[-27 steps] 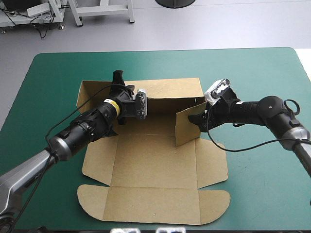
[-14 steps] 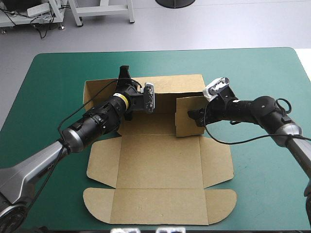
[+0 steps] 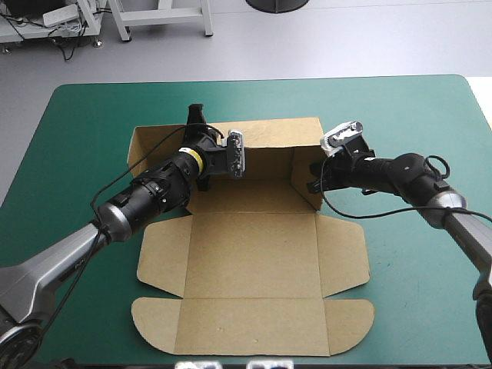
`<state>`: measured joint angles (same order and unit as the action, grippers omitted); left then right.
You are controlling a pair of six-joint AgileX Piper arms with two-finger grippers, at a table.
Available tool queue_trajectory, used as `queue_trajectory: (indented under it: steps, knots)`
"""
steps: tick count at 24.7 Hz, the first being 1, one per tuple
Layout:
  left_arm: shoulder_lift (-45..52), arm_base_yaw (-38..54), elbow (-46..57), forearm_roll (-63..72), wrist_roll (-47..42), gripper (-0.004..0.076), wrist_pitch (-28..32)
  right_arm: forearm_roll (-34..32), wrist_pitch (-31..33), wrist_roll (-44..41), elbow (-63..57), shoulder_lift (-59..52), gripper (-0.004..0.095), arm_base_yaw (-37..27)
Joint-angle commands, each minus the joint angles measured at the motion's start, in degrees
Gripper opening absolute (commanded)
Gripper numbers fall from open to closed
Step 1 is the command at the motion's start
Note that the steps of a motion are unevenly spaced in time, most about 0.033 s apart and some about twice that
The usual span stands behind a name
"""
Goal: Fold the box
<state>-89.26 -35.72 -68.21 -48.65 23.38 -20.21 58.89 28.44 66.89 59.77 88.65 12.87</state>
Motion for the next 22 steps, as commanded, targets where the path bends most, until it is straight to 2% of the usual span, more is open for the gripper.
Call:
queue_trajectory:
  steps: [1,5,6,11,14,17,22]
  knots:
    - [0.9,-1.6,-0.2,5.9,-1.0,0.0034,1.1,4.0,7.4,-0.1,1.7,-1.9,-0.0019,1.1]
    - [3.7,-3.2,-0.2,6.0,-1.0,0.0172,-0.1,4.0,7.4,-1.3,1.7,-1.9,-0.002,1.1]
    - [5.3,-4.0,-0.2,6.6,-1.0,0.0258,-0.1,4.0,7.3,-1.8,1.7,-1.9,-0.002,1.1]
    - [9.0,-7.5,0.0,8.9,-1.0,0.0461,-2.4,4.0,6.4,-2.8,1.7,-1.9,-0.0018,1.1]
    - [9.6,-10.2,0.0,9.0,-1.0,0.0491,-6.9,4.0,5.0,-3.8,1.7,-1.9,-0.0019,1.1]
    - [10.9,-16.3,0.0,10.6,-1.0,0.0491,-15.2,3.8,4.7,-3.8,1.7,-1.9,-0.002,1.1]
    - [14.3,-21.9,0.0,11.0,-2.4,0.0491,-18.3,3.0,4.6,-4.5,1.7,-1.9,-0.0018,1.1]
